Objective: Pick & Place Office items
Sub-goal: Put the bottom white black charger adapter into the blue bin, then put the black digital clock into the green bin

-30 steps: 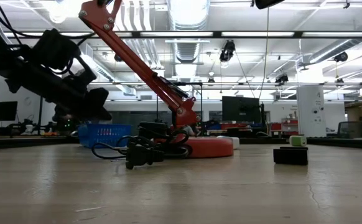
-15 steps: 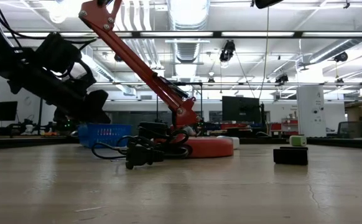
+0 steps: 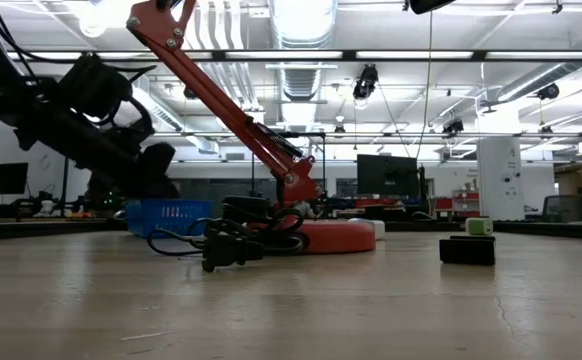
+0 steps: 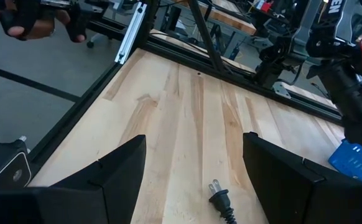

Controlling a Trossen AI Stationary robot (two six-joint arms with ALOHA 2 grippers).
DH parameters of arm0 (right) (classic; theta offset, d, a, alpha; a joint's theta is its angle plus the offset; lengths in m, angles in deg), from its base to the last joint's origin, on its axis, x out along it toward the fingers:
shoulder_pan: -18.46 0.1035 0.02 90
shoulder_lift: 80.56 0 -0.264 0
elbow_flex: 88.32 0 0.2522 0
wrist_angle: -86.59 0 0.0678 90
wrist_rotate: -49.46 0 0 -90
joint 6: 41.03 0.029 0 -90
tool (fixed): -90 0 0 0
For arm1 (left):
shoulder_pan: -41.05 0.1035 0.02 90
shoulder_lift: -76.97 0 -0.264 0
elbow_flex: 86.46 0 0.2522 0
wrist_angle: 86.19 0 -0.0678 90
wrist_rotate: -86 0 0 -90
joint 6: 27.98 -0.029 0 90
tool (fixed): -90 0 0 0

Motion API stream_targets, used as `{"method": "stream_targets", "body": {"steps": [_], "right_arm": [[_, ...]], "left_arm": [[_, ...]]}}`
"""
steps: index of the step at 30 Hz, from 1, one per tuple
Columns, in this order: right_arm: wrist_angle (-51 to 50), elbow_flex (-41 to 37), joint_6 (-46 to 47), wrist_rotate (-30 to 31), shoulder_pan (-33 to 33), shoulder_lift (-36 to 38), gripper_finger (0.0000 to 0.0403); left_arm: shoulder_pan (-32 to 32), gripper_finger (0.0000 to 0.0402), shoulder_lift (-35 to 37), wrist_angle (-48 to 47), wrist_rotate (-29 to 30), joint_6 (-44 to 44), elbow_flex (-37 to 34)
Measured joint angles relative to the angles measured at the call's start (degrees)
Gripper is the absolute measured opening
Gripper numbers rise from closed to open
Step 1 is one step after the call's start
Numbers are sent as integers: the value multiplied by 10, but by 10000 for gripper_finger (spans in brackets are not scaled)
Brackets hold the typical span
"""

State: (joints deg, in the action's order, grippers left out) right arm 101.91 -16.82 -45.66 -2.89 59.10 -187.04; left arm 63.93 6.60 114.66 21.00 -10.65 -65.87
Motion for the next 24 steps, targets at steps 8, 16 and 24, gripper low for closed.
{"method": "stream_targets", "body": {"steps": [8,16,24], "right_arm": [[0,0,1,0,0,0,260],[-1,0,0,0,0,0,260],[-15,0,11,1,0,0,260]], "left_arm": [[0,205,6,14,27,-38,18],[0,206,49,14,61,-64,19],[-2,204,120,13,89,-73,-4]]}}
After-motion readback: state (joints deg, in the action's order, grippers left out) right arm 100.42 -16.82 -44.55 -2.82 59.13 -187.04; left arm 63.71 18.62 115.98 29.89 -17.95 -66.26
